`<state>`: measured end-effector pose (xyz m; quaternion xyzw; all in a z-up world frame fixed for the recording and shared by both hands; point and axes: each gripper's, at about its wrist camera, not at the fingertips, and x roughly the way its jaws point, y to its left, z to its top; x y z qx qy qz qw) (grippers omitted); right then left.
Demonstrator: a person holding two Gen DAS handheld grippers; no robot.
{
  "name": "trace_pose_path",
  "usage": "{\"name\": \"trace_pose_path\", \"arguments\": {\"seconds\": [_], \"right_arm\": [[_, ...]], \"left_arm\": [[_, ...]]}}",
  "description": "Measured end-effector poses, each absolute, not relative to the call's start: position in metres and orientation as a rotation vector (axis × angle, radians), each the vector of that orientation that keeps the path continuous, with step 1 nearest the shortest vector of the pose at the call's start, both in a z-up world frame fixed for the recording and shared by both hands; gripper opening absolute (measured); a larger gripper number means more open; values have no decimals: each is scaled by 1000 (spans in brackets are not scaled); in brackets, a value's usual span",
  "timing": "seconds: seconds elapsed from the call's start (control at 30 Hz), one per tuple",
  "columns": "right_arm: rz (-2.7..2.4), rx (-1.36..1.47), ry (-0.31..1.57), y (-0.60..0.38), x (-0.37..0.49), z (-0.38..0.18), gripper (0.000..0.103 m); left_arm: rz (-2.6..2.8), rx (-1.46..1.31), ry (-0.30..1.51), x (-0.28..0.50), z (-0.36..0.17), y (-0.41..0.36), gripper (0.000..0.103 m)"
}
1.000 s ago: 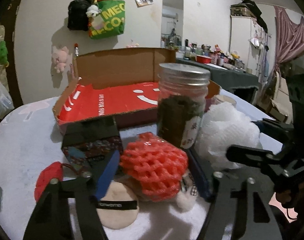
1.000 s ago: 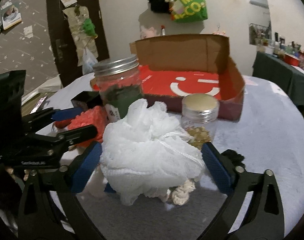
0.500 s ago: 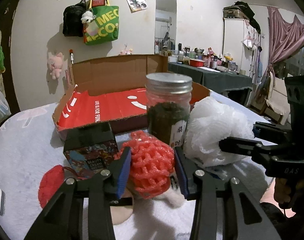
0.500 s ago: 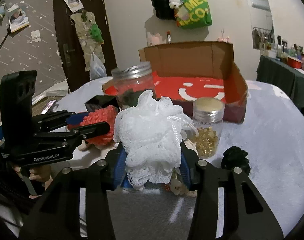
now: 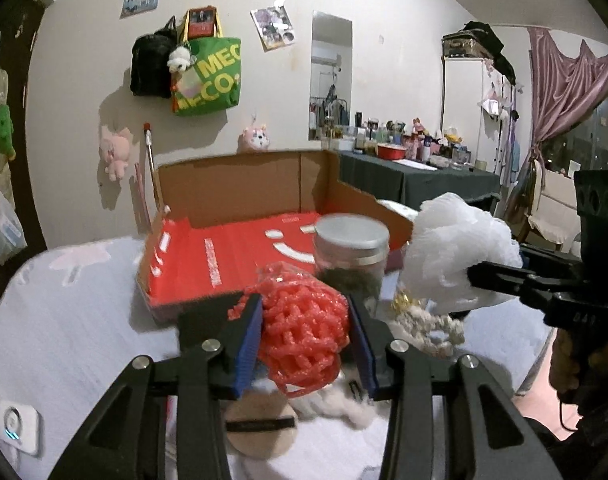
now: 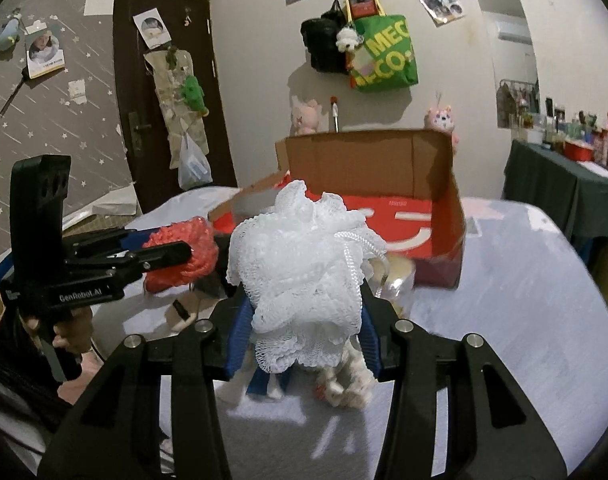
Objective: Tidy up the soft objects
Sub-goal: 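Carry both items into the red-lined box and open both tools to release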
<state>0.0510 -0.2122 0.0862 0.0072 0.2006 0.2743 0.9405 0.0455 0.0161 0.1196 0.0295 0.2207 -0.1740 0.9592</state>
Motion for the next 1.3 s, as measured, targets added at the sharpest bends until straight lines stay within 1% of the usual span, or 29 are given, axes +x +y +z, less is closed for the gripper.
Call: {"name": "trace_pose_path", "arguments": {"seconds": [0.2, 0.43, 0.6, 0.73, 0.9, 1.03, 1.3], "right_arm": [[574, -6, 377, -218, 60, 115, 44], [563, -86, 354, -210, 94, 156, 44], [574, -118, 400, -201, 139, 178, 44], [563, -147, 454, -192, 184, 187, 44], [544, -183, 531, -180, 240, 186, 44], [527, -186, 628, -170, 290, 170, 44], [467, -173, 811, -156, 375, 127, 44]], "left_arm": [[-369, 87, 429, 61, 149, 24, 44], [-375, 149, 455, 108, 183, 23, 44], [-364, 184, 496, 153, 196, 19, 44], [-368, 207, 543, 187, 197, 13, 44], [-380, 223, 605, 234, 192, 5, 44], [-394, 235, 670, 274, 180, -2, 44], [-380, 261, 822, 352, 131, -13, 45]]}}
